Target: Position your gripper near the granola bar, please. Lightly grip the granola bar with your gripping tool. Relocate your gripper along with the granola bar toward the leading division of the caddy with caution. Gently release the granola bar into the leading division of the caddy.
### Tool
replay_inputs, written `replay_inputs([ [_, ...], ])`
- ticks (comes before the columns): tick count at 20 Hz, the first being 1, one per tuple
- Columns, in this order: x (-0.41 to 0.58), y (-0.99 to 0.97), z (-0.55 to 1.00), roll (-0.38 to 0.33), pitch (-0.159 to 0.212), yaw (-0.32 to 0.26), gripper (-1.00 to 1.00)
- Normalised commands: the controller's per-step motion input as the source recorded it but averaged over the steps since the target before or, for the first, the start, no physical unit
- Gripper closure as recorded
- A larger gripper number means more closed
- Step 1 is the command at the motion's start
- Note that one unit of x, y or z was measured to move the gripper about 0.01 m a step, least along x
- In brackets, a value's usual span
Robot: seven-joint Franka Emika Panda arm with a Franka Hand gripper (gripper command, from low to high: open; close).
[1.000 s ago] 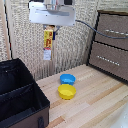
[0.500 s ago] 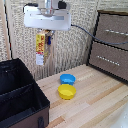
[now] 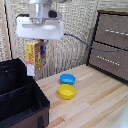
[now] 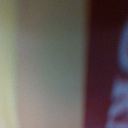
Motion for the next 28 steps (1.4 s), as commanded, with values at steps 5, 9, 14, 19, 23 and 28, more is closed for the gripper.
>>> replay_inputs([
  [5, -0.016, 0.73, 0.0, 0.0, 0.081, -0.111, 1.0],
  [9, -0.041, 0.61, 0.01, 0.0, 0.04, -0.164, 1.0],
  [14, -0.066, 0.5, 0.04, 0.0, 0.015, -0.209, 1.0],
  [19, -0.138, 0.47, 0.0, -0.008, 0.06, -0.198, 1.0],
  [23, -0.265, 0.28, 0.0, -0.074, 0.105, -0.223, 1.0],
  [28, -0.221, 0.21, 0.01, -0.085, 0.074, -0.26, 1.0],
])
